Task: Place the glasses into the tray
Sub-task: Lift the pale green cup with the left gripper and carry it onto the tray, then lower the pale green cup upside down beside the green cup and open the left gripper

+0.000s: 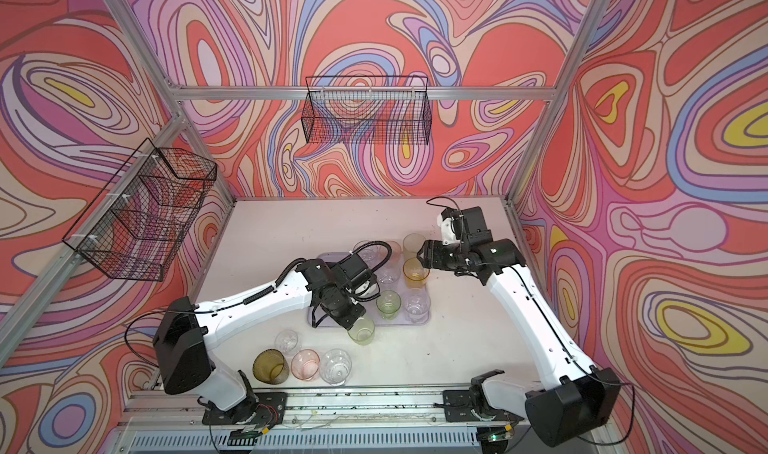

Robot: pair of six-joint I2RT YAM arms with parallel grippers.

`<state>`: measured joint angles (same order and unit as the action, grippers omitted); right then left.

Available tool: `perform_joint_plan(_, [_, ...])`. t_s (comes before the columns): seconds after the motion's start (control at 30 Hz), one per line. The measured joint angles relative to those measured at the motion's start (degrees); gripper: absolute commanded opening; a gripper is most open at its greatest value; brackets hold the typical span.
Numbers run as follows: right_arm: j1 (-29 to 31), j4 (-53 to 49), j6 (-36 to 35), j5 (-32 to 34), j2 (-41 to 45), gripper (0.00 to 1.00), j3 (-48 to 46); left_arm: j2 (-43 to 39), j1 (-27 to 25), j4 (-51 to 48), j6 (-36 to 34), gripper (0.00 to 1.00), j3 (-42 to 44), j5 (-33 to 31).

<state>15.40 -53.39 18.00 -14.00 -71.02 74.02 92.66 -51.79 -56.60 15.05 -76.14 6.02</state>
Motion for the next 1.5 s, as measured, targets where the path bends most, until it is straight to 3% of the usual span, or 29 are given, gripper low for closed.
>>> perform_joint_plan(0.67, [0.0, 0.24, -0.59, -0.48, 0.52, 0.7, -0.24, 3.41, 5.16, -4.26, 10.62, 0.0, -4.83, -1.55])
perform_joint_plan(1.5, [0.0, 1.14, -0.57, -1.46, 0.52, 0.7, -0.85, 10.21, 7.17, -3.32, 15.23, 0.0, -8.61, -2.21])
